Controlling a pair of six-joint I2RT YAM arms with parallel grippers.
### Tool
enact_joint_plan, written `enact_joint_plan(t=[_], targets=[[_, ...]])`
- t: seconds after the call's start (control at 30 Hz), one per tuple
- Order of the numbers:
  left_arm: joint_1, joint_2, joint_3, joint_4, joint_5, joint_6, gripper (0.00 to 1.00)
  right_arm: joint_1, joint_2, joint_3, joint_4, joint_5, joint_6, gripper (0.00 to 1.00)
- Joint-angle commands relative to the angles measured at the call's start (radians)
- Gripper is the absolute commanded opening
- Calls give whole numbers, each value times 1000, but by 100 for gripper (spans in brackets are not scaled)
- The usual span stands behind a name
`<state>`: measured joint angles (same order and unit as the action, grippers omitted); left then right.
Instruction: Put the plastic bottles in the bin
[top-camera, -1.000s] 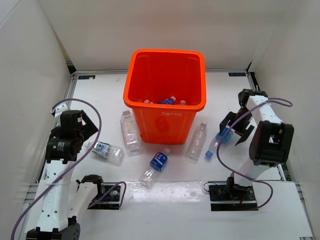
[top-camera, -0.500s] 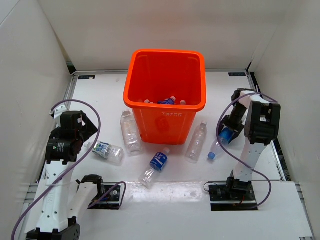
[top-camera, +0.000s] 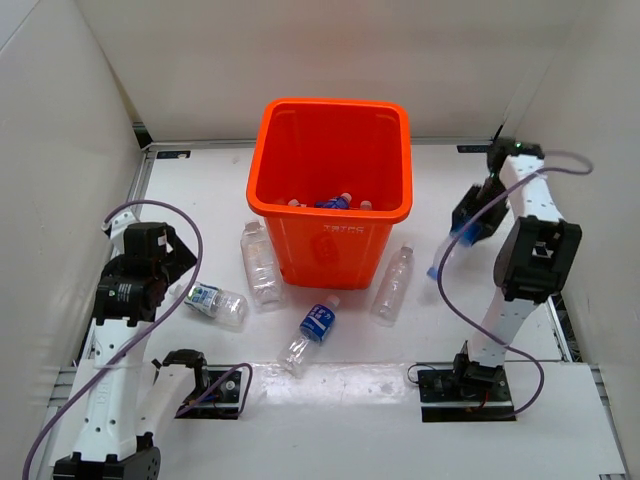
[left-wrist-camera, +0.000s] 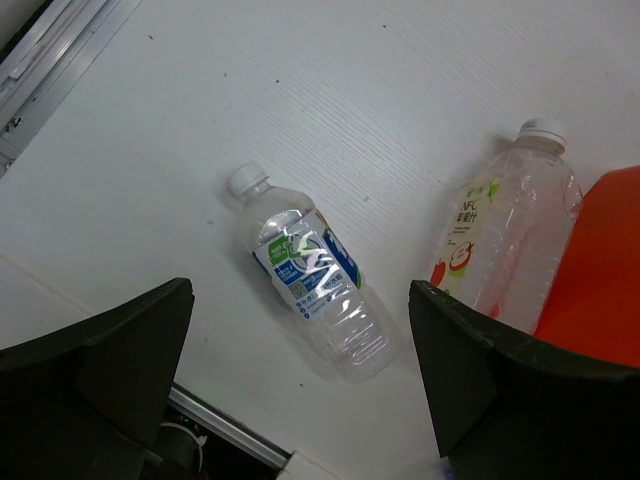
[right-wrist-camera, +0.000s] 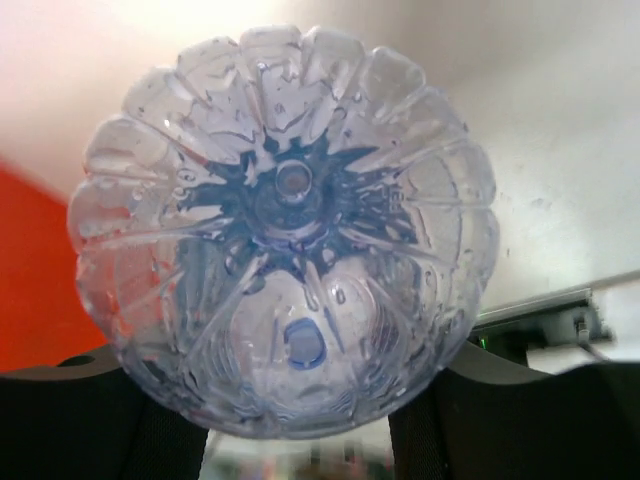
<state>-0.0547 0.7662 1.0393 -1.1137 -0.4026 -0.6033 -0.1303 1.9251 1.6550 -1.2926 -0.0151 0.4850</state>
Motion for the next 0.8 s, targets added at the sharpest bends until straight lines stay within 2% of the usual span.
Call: enact_joint_plan(t=[0.0, 0.2, 0.3, 0.33, 0.4, 0.57, 0.77], targets=[[0, 2, -13, 28, 21, -15, 100, 14, -132, 188, -85, 56, 9, 38], [-2, 12, -12, 32, 47, -18, 100, 6, -222, 556, -30, 84, 50, 37], [-2, 13, -5, 32, 51, -15, 100, 24, -230, 649, -2, 89, 43, 37], [-2, 12, -7, 32, 53, -15, 100, 37, -230, 742, 24, 86, 38, 37], [0, 15, -5, 31, 54, -10, 100, 63, -245, 814, 59, 73, 49, 37], [-2, 22, 1, 26, 59, -9, 100, 127, -310, 859, 247, 35, 73, 34], [-2, 22, 4, 25, 64, -4, 100, 156, -322, 907, 496, -144, 191, 29]])
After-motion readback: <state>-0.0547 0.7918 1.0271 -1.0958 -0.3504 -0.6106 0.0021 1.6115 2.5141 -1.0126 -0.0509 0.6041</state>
